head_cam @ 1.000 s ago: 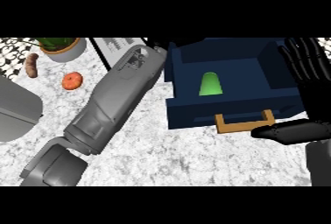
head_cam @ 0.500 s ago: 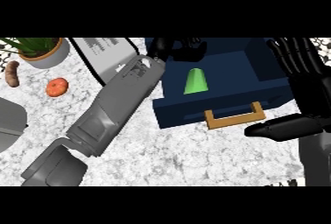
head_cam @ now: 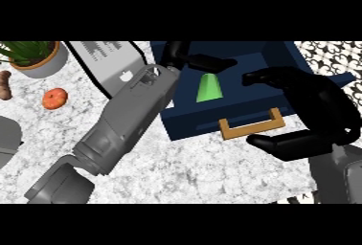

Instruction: Pick up the cup, place it into the drawer and close the drawer

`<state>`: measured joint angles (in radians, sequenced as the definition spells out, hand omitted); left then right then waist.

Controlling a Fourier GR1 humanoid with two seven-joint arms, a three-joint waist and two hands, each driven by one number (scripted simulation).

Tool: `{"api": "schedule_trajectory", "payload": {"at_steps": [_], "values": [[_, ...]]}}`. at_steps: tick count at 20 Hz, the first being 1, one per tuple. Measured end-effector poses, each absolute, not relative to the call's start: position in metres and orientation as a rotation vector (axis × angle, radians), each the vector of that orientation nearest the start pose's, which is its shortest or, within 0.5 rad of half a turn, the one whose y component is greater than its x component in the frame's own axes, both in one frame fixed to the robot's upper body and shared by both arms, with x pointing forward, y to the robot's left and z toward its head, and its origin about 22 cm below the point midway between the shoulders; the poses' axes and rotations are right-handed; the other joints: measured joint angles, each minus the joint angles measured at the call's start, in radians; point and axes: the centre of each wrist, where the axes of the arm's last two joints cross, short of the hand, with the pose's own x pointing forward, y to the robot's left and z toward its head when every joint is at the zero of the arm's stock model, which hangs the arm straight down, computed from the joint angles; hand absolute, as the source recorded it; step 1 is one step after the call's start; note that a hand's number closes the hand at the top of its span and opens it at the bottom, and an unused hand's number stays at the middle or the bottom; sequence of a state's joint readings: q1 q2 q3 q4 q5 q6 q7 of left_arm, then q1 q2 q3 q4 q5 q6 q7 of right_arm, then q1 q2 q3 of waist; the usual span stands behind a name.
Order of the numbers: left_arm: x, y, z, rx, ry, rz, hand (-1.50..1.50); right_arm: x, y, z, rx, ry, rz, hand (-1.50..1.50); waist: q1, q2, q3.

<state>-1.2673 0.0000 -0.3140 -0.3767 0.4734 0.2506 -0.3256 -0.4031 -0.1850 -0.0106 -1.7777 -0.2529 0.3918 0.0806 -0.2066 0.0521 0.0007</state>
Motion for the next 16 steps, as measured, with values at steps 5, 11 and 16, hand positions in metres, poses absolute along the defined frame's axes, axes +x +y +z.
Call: {"api": "schedule_trajectory", "payload": {"at_steps": [5,11,16], "values": [[0.437,0.036,0.128,-0.249,-1.874,-0.175,-1.50,0.296,-0.211,0.156,0.560,-1.884,0.766,1.50,0.020,-0.009,-0.001],[0.439,0.038,0.129,-0.237,-1.911,-0.074,-1.50,0.286,-0.218,0.145,0.411,-1.676,1.044,-1.50,0.075,-0.024,-0.001],[0.439,0.043,0.120,-0.240,-1.907,-0.019,-1.50,0.277,-0.215,0.133,0.167,-1.615,1.176,-1.50,0.124,-0.033,0.000]]}}
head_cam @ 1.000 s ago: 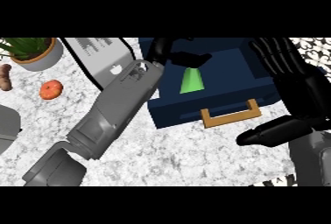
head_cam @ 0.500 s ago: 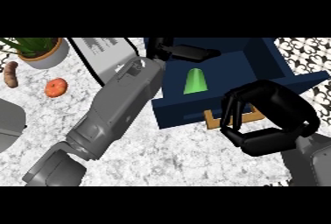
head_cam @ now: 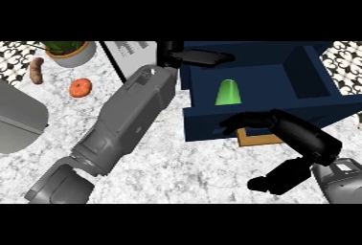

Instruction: Pick up the cup, place it into the drawer and close the drawer

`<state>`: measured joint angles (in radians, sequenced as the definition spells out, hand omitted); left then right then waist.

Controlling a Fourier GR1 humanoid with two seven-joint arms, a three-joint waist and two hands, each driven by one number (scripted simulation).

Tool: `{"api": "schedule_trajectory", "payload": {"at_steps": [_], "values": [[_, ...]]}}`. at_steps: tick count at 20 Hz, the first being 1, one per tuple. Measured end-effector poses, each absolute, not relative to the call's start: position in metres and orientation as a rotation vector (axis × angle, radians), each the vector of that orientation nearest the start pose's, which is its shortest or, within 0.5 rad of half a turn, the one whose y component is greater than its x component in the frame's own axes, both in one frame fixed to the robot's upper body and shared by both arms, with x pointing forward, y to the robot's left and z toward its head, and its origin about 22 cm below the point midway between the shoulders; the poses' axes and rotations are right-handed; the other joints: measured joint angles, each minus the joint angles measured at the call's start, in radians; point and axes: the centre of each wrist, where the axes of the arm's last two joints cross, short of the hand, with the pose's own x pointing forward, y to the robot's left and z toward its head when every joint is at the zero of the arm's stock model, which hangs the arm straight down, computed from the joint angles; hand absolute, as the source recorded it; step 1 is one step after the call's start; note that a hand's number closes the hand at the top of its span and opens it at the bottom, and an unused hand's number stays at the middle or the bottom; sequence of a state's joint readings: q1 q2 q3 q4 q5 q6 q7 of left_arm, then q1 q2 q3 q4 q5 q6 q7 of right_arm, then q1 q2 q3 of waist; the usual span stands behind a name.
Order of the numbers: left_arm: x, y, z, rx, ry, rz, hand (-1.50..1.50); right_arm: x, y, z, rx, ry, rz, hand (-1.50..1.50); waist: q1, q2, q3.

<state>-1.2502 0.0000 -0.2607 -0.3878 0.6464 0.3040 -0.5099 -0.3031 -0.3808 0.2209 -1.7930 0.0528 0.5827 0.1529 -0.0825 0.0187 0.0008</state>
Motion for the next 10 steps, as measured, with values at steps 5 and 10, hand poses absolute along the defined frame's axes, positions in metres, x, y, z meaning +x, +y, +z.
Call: {"api": "schedule_trajectory", "payload": {"at_steps": [5,10], "values": [[0.435,0.050,0.107,-0.283,-1.915,0.015,-1.50,0.284,-0.206,0.087,0.004,-1.519,1.199,-1.50,0.057,-0.007,0.000],[0.434,0.067,0.094,-0.309,-1.922,0.054,-1.50,0.306,-0.204,0.041,-0.056,-1.402,1.276,1.50,0.100,-0.009,0.000]]}}
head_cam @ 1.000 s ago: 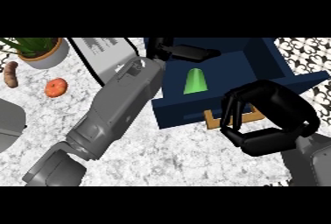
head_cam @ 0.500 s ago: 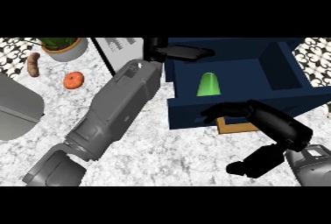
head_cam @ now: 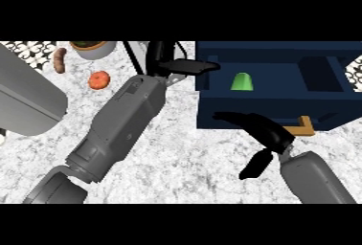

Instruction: Pick up the cup, place it into the drawer and close the drawer

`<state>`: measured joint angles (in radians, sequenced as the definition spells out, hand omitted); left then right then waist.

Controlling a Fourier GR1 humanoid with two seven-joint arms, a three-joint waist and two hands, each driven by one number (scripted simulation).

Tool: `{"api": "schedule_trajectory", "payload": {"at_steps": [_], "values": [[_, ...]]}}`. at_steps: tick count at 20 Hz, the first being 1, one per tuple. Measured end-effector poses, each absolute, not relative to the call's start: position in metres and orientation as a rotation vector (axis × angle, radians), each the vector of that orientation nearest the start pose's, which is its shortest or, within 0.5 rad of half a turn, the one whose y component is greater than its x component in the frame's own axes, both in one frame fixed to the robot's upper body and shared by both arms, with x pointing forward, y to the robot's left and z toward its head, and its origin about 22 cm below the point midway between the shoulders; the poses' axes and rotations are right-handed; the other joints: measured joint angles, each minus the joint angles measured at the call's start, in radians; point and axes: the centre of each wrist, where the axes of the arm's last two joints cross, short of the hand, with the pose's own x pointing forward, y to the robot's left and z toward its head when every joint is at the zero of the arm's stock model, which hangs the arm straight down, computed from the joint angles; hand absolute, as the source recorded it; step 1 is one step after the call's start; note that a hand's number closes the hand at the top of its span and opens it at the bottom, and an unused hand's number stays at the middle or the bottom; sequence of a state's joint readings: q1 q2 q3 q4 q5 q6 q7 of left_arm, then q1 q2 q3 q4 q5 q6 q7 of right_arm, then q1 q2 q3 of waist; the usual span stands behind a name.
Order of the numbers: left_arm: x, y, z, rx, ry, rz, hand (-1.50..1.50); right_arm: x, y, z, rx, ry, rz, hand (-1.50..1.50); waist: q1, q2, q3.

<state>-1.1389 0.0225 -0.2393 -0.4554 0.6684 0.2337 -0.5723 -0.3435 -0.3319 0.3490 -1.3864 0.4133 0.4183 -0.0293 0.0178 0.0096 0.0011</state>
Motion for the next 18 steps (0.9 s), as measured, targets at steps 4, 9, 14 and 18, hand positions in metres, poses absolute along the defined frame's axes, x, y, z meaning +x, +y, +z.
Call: {"api": "schedule_trajectory", "payload": {"at_steps": [4,9,14,18], "values": [[0.432,0.083,0.085,-0.324,-1.922,0.073,-1.50,0.329,-0.211,0.009,-0.110,-1.338,1.294,1.50,0.032,0.001,0.001],[0.429,0.106,0.079,-0.352,-1.915,0.079,-1.50,0.364,-0.225,0.003,-0.166,-1.375,1.231,1.50,0.071,0.000,-0.001],[0.426,0.126,0.077,-0.374,-1.910,0.076,-1.50,0.393,-0.244,0.015,-0.223,-1.461,1.114,1.50,0.103,0.009,0.003],[0.422,0.139,0.071,-0.384,-1.902,0.077,-1.50,0.406,-0.260,0.026,-0.223,-1.505,1.030,1.50,0.122,0.018,0.008]]}}
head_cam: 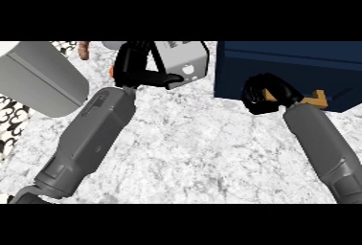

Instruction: Pick up the cup, place it into the drawer and close the drawer

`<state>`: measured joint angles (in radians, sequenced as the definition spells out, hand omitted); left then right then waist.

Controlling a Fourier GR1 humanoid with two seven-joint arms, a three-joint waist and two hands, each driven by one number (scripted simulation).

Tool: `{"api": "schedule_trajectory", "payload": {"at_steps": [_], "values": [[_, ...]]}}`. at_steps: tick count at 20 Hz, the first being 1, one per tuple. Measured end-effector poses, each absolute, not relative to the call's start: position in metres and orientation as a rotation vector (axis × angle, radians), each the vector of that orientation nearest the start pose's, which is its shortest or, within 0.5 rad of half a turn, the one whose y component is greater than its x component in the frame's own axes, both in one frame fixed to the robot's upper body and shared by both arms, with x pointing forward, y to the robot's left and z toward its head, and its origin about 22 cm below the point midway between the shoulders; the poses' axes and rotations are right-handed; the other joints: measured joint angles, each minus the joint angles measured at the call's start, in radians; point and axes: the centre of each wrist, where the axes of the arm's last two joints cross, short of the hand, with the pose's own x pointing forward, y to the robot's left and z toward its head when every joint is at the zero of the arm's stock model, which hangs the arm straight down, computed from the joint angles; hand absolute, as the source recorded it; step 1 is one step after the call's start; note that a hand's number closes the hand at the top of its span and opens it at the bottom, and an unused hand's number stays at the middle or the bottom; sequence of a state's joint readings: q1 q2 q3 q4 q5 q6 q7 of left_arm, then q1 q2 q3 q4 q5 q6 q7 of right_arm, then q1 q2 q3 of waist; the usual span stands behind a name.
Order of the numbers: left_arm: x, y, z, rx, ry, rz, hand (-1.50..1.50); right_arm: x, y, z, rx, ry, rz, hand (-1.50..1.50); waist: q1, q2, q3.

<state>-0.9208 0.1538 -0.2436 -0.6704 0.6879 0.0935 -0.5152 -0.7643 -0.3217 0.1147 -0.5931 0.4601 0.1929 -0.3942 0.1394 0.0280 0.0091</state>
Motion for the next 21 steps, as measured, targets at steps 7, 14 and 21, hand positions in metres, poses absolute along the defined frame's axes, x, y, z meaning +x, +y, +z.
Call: {"api": "schedule_trajectory", "payload": {"at_steps": [7,14,21], "values": [[0.418,0.151,0.068,-0.408,-1.897,0.053,-1.50,0.408,-0.272,0.028,-0.123,-1.512,0.945,1.50,0.017,0.000,0.004],[0.415,0.161,0.063,-0.429,-1.890,0.030,-1.50,0.406,-0.286,0.033,-0.030,-1.502,0.907,1.50,0.036,0.005,0.009],[0.411,0.163,0.061,-0.457,-1.884,0.025,-1.50,0.404,-0.298,0.037,0.040,-1.491,0.892,1.50,0.053,0.011,0.013]]}}
